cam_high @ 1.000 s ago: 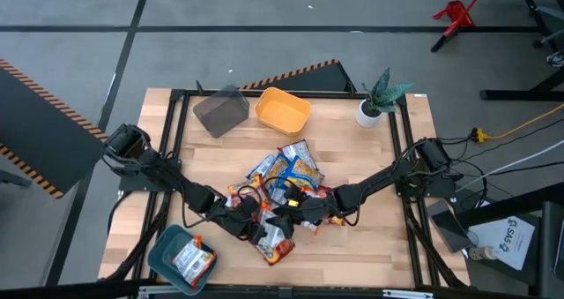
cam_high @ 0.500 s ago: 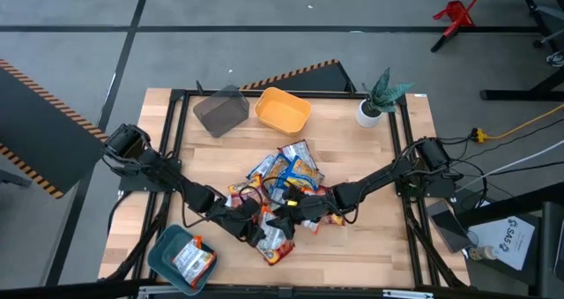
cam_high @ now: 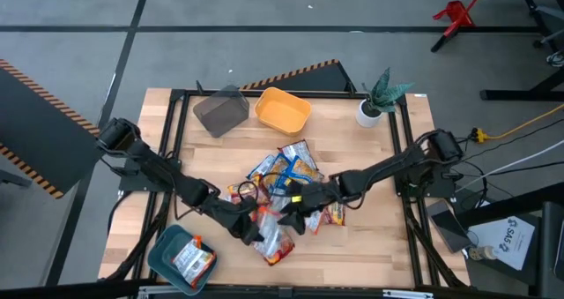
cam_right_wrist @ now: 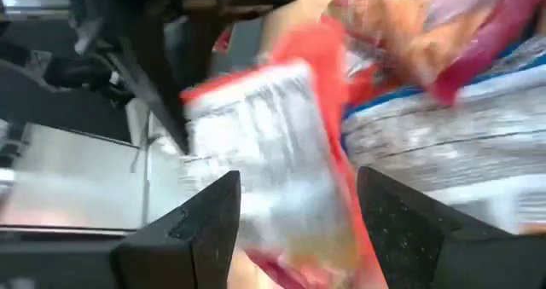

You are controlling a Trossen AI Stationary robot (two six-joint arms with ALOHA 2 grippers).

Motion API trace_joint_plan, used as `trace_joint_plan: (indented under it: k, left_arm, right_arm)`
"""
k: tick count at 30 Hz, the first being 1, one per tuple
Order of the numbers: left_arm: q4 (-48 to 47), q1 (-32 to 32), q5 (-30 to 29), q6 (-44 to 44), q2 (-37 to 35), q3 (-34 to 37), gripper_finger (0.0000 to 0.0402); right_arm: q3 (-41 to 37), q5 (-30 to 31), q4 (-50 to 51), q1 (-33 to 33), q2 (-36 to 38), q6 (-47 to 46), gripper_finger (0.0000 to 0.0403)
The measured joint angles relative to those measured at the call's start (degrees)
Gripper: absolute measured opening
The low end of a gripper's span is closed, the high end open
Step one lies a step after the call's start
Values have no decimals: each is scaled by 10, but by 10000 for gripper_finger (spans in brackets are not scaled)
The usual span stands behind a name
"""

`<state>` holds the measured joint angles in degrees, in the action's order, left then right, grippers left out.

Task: Sort Maruchan noodles
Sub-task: Put the orange noodle pack into the blue bin

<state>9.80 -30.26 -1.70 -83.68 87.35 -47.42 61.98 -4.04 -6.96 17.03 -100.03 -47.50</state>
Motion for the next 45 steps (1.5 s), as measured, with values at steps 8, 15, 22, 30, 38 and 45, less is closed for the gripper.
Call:
trace_joint_plan:
  k: [8, 15, 22, 30, 38, 45]
  left_arm:
    - [-21, -5, 88, 1, -47, 1, 3]
    - [-63, -37, 166, 2, -131, 1, 2]
    - [-147, -120, 195, -2, -211, 0, 2]
    - [-295, -202, 198, 11, -219, 0, 3]
    - [-300, -227, 251, 27, -219, 0, 3]
    - [-305, -227, 232, 87, -219, 1, 2]
  right_arm:
    - [0, 63, 124, -5, 90, 57, 222]
    - [0, 90, 171, -5, 108, 59, 222]
    - [0, 93, 174, -5, 104, 59, 222]
    - [0, 113, 175, -5, 104, 59, 222]
    - [0, 142, 175, -5, 103, 58, 222]
    - [-1, 146, 178, -5, 89, 55, 222]
